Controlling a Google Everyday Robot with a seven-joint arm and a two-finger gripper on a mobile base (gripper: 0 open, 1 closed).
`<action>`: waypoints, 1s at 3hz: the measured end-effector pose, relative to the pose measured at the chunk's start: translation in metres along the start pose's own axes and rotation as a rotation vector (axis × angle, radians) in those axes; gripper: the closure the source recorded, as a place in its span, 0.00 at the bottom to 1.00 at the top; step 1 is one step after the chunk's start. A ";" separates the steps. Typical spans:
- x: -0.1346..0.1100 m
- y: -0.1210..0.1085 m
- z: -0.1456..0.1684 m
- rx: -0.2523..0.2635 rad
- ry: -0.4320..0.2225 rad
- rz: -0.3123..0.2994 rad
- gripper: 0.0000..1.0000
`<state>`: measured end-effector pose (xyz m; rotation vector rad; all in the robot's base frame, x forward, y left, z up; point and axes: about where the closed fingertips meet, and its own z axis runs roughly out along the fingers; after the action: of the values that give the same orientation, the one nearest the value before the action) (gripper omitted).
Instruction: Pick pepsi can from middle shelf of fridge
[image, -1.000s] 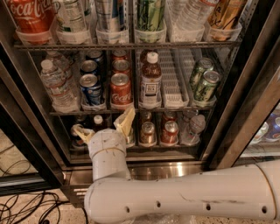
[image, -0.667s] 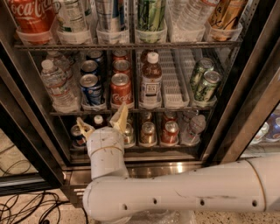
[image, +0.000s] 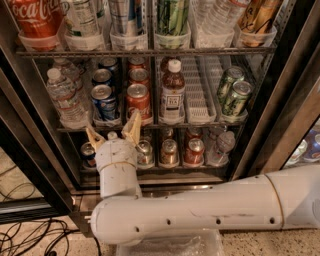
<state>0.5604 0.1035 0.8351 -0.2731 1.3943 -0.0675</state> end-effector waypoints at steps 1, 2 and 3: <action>-0.006 0.006 0.006 -0.010 -0.027 0.018 0.30; -0.009 0.014 0.011 -0.032 -0.033 0.060 0.37; -0.008 0.021 0.016 -0.055 -0.022 0.127 0.37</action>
Offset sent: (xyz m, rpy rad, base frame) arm 0.0104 0.0281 0.0081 0.1005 -0.0117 0.0830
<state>0.5721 0.1278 0.8409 -0.2297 1.3897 0.0786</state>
